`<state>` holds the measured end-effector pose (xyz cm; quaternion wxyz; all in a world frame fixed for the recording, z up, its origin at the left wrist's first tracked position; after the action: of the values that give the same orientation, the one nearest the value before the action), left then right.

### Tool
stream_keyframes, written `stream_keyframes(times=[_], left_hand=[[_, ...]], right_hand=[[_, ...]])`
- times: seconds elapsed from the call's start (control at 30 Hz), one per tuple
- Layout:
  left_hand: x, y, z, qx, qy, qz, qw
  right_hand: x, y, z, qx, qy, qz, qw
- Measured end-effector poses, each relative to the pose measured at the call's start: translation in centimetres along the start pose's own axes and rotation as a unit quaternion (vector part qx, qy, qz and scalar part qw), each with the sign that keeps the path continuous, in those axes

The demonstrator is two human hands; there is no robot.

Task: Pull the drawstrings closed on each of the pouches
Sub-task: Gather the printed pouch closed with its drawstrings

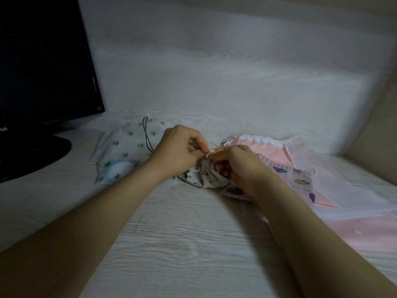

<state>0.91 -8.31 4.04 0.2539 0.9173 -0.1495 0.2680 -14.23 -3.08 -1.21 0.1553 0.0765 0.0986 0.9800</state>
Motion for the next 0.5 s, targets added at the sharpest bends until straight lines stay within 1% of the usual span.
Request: stream_keyframes(times=[0.13, 0.27, 0.5], left_hand=[[-0.4, -0.4, -0.3, 0.005, -0.007, 0.024, 1.000], [-0.6, -0.4, -0.3, -0.011, -0.019, 0.037, 0.999], [-0.6, -0.2, -0.4, -0.027, 0.010, 0.000, 1.000]], right_hand=[[0.3, 0.0, -0.2, -0.007, 0.024, -0.010, 1.000], [0.8, 0.1, -0.3, -0.002, 0.025, -0.027, 0.999], [1.1, 0.1, 0.2, 0.022, 0.003, -0.039, 0.999]])
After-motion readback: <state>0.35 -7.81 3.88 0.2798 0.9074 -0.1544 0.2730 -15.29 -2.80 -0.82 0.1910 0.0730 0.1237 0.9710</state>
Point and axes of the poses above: each hand's wrist, its own y-axis towards the middle knuckle, its own x-axis out of the back of the hand, z = x × y, the point moved 9 cm from there along y, towards the middle knuckle, and after that the axes turned 13 degrees about x, right-handed, at the moved point
